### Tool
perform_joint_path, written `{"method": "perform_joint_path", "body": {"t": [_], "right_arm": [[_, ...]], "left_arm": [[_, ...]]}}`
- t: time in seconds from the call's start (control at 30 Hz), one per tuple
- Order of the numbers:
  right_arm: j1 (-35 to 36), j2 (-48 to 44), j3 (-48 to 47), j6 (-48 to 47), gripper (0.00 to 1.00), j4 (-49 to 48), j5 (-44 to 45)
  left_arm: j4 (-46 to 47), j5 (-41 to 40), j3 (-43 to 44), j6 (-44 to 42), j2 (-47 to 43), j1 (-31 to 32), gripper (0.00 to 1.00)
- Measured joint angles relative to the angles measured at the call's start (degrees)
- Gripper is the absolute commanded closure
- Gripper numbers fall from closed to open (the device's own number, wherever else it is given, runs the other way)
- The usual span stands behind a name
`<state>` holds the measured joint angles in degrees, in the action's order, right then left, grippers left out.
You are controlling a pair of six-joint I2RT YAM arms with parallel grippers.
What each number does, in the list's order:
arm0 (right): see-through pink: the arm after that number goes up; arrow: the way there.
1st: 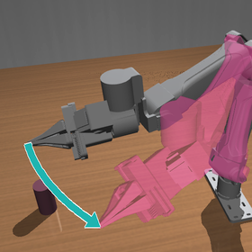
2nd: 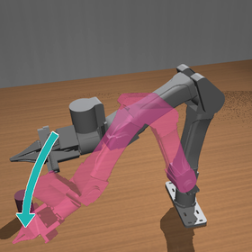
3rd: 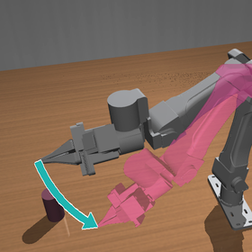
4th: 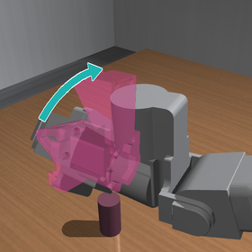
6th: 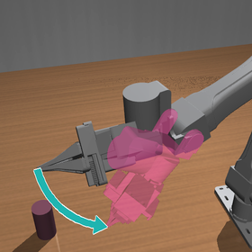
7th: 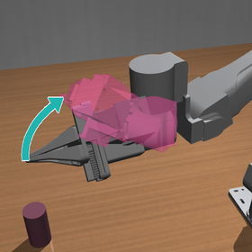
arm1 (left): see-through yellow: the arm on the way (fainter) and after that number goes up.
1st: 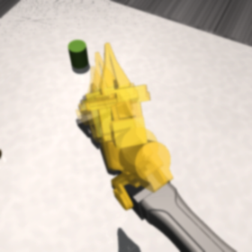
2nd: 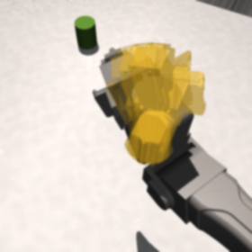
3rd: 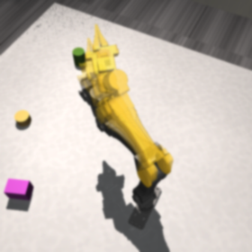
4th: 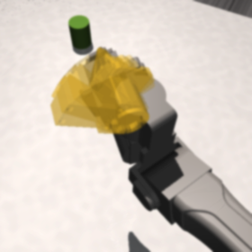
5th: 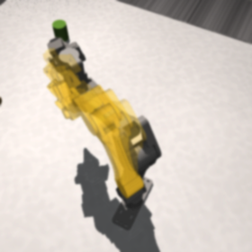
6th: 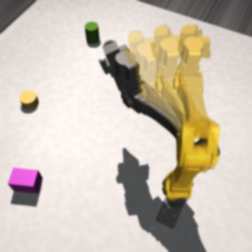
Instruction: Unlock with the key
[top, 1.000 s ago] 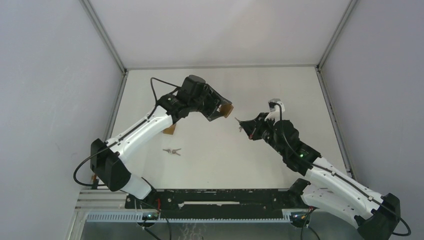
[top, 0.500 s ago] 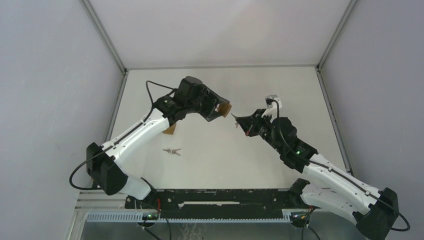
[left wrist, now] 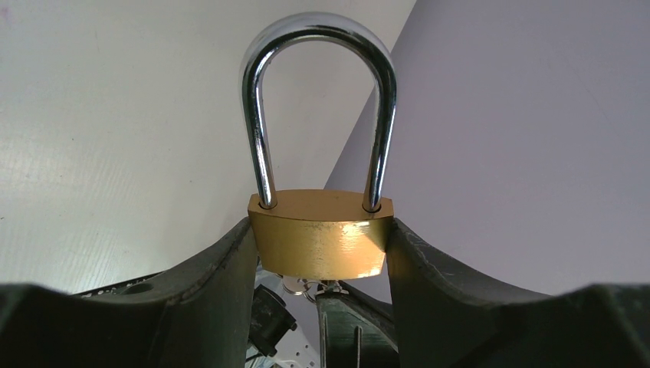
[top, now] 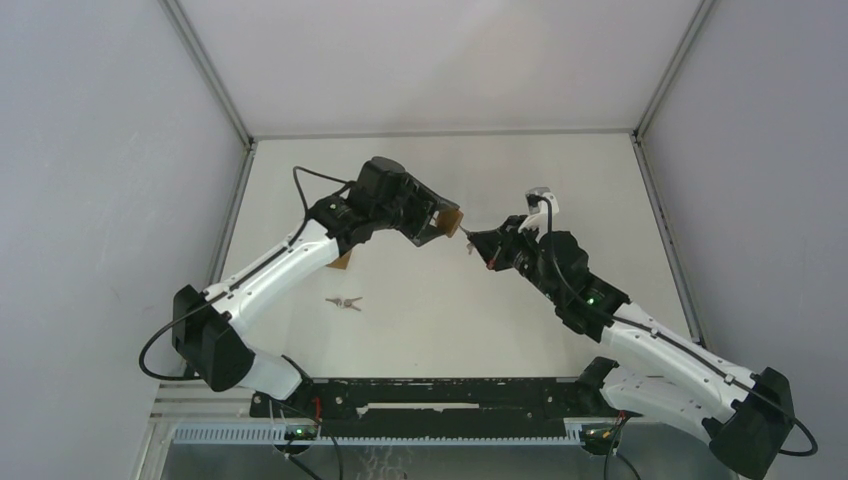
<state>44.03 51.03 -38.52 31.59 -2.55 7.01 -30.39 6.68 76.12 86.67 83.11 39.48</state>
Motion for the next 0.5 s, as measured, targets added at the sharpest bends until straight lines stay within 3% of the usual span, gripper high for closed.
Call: {"method": "perform_joint_path", "body": {"t": [0.5], "right_arm": [[0.0,1.81,-0.55,0.02,1.0,-0.87,0.0]], "left_arm": [[2.16,0.02,-0.85,0.59,-0.74,-0.02,1.0]]}}
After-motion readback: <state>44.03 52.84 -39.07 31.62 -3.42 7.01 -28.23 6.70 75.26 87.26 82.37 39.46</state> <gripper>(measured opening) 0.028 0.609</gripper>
